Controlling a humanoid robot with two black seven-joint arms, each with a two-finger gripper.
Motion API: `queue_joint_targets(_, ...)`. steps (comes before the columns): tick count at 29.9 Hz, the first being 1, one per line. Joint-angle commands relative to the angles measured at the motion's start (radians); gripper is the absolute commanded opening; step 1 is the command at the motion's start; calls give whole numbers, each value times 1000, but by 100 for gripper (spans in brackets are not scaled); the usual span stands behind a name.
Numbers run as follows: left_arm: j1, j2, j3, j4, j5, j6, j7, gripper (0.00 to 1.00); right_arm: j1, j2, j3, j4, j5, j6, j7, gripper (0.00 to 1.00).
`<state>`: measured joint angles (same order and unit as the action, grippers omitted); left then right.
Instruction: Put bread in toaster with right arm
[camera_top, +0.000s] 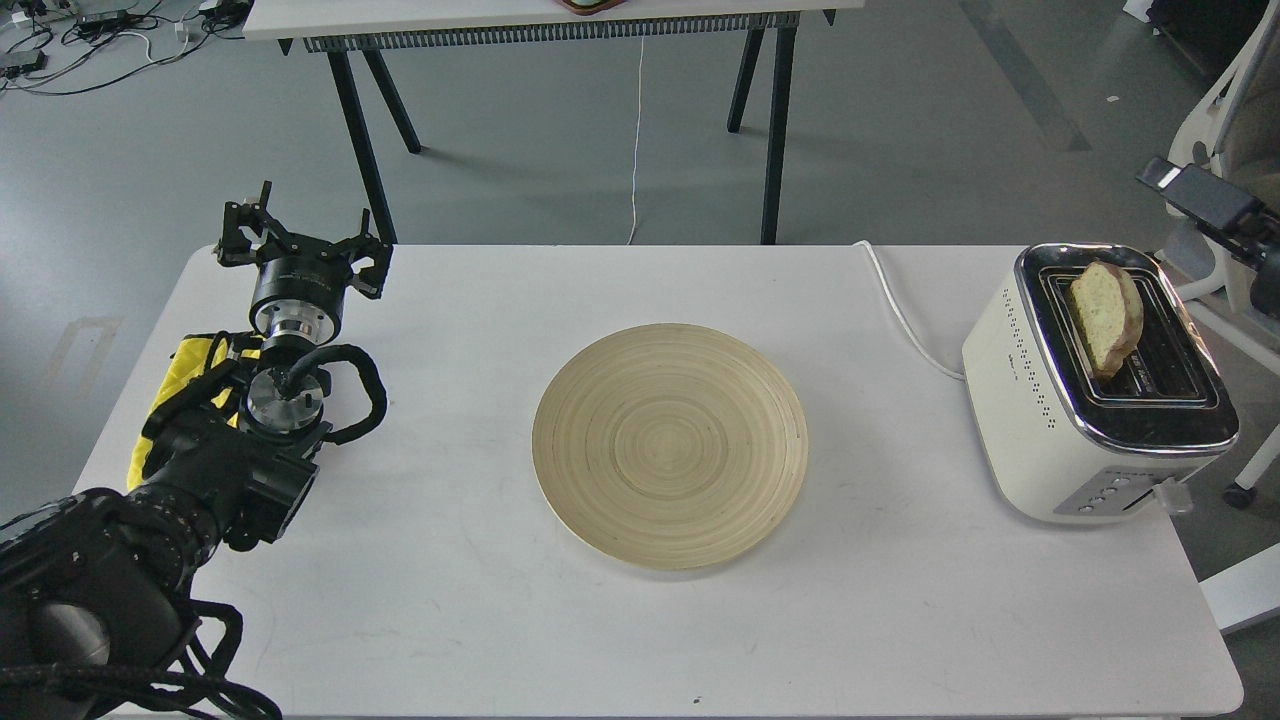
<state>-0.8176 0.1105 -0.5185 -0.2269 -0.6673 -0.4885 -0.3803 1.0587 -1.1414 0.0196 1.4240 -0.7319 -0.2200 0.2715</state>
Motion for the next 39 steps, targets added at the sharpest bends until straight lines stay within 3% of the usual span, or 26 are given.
queue_joint_targets(1, 0, 0, 0, 0, 0, 0, 0, 100, 0, 139, 69, -8, 129, -1, 6, 97)
queue_joint_targets(5, 0, 0, 0, 0, 0, 0, 0, 100, -5, 305, 140, -42, 291, 4, 12, 98)
queue_joint_targets(9, 0, 0, 0, 0, 0, 0, 0, 100, -23, 504, 216, -192, 423, 71, 40, 99)
queue_joint_targets(15, 0, 0, 0, 0, 0, 0, 0, 100, -152, 741, 460, -443, 492, 368, 117, 99)
queue_joint_targets(21, 0, 0, 0, 0, 0, 0, 0, 100, -253, 979, 758, -704, 503, 704, 117, 99)
queue_joint_targets(25, 0, 0, 0, 0, 0, 0, 0, 100, -258, 1020, 787, -769, 503, 709, 121, 99)
queue_joint_targets(39, 0, 0, 0, 0, 0, 0, 0, 100, -333, 1032, 803, -748, 505, 709, 123, 99)
